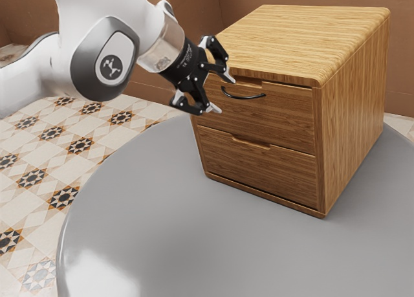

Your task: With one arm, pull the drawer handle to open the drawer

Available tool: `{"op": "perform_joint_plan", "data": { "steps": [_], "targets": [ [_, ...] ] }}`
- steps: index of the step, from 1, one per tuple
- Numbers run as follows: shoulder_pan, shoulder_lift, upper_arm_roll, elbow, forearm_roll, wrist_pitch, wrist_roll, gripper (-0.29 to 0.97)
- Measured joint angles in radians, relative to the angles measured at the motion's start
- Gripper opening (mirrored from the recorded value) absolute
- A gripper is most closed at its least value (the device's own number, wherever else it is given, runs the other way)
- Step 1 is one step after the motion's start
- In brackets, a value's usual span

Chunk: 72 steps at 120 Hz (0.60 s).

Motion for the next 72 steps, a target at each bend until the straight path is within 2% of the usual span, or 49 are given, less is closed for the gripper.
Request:
{"op": "perform_joint_plan", "data": {
  "steps": [40, 72],
  "targets": [
    [-0.004, 0.048, 0.000, 0.000, -0.003, 0.093, -0.011, 0.25],
    [-0.008, 0.055, 0.000, -0.007, 0.007, 0.082, -0.013, 0.18]
  ]
}}
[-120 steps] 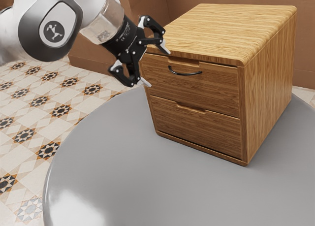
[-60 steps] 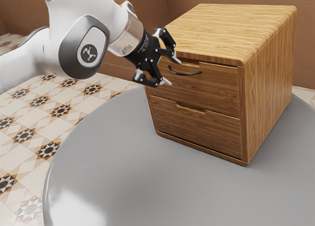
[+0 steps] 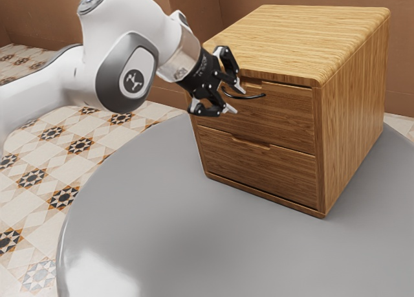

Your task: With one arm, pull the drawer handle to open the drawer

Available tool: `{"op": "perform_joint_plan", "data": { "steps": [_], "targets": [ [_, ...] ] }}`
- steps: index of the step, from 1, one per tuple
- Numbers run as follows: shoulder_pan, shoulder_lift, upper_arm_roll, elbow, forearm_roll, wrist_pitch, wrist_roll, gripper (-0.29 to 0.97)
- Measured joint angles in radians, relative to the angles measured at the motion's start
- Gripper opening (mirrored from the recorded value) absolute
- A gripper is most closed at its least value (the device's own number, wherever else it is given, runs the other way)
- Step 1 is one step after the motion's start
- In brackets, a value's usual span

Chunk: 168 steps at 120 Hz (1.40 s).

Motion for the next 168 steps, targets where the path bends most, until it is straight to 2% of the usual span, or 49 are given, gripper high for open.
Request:
{"op": "perform_joint_plan", "data": {
  "steps": [50, 84, 121, 168],
  "targets": [
    [0.002, 0.009, 0.001, -0.002, 0.016, -0.030, 0.003, 0.12],
    [-0.003, -0.006, 0.006, -0.002, 0.028, -0.062, 0.007, 0.01],
    [-0.025, -0.075, 0.025, -0.061, 0.041, -0.098, 0.010, -0.04],
    [-0.020, -0.135, 0.034, -0.121, 0.052, -0.111, 0.013, -0.05]
  ]
}}
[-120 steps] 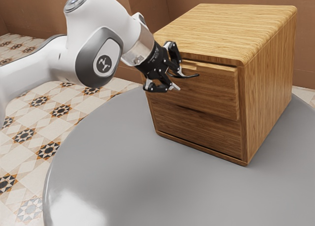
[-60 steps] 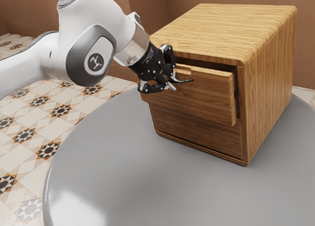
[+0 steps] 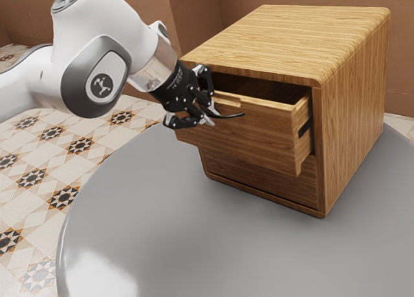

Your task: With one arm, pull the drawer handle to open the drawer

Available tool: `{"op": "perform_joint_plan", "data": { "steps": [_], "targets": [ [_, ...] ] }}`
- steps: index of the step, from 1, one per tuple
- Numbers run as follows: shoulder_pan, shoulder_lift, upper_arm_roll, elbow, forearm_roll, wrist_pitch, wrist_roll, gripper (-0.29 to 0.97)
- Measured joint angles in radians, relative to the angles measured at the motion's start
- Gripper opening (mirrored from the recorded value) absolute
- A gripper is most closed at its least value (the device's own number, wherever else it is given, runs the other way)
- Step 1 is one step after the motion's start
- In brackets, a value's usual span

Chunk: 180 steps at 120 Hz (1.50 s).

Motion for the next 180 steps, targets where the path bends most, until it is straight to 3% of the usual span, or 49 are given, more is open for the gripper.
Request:
{"op": "perform_joint_plan", "data": {
  "steps": [180],
  "targets": [
    [-0.013, -0.350, -0.045, -0.318, 0.014, -0.018, -0.001, -0.05]
  ]
}}
